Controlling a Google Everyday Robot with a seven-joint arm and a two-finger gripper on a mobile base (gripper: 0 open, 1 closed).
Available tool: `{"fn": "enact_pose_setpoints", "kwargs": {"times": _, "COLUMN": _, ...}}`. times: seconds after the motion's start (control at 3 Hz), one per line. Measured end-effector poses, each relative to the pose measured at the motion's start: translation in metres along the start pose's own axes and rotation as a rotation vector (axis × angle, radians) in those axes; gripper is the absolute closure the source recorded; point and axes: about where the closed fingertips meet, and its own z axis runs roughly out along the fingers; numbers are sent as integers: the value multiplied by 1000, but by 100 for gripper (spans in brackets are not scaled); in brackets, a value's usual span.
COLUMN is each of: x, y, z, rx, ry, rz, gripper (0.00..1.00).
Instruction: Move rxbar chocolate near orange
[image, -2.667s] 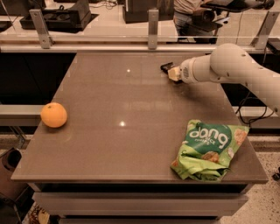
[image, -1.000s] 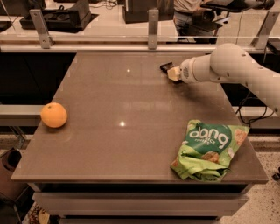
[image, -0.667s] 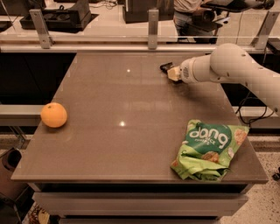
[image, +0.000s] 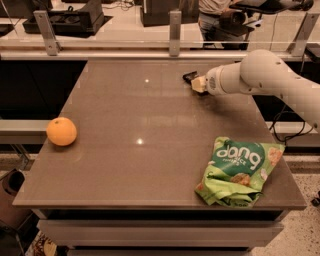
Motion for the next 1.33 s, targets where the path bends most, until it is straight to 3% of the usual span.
{"fn": "enact_pose_setpoints", "kwargs": {"times": 1.33, "x": 0, "y": 0, "z": 0, "rx": 0, "ry": 0, "rz": 0, "gripper": 100}}
